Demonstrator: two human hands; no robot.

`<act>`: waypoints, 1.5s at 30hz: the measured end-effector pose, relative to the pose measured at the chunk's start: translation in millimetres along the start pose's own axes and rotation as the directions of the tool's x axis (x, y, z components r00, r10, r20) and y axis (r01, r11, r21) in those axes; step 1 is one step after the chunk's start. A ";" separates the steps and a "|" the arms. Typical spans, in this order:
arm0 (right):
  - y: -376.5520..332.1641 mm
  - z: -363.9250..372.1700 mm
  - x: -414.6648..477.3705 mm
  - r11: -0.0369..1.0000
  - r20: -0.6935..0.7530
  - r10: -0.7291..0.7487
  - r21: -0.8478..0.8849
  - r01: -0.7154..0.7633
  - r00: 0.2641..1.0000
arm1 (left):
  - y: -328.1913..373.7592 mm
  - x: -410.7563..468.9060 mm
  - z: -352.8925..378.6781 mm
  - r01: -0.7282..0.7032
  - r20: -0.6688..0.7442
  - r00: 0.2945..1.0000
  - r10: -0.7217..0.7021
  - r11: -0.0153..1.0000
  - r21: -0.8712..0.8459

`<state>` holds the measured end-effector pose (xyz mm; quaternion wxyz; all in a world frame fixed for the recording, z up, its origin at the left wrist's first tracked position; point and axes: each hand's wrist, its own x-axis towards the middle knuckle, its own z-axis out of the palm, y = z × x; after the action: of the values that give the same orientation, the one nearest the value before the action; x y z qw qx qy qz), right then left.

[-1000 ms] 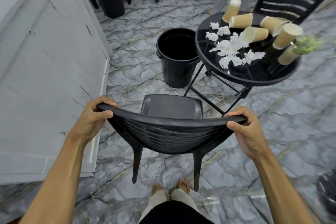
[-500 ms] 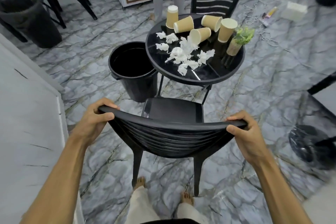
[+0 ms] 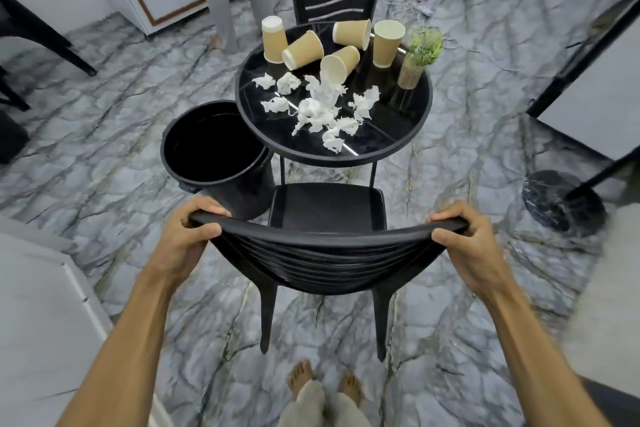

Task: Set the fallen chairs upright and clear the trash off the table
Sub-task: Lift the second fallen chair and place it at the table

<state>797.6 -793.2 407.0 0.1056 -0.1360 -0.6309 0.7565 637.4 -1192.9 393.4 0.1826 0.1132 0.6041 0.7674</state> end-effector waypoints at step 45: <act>62.6 -14.2 -122.5 0.981 0.061 0.150 -0.134 -0.140 0.987 | -50.1 -118.8 -29.1 0.179 -0.010 0.984 -0.180 0.971 0.156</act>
<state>918.3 -832.0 352.0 0.0188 -0.1613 -0.6702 0.7242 741.0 -1257.9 343.3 0.2429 0.0736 0.6699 0.6977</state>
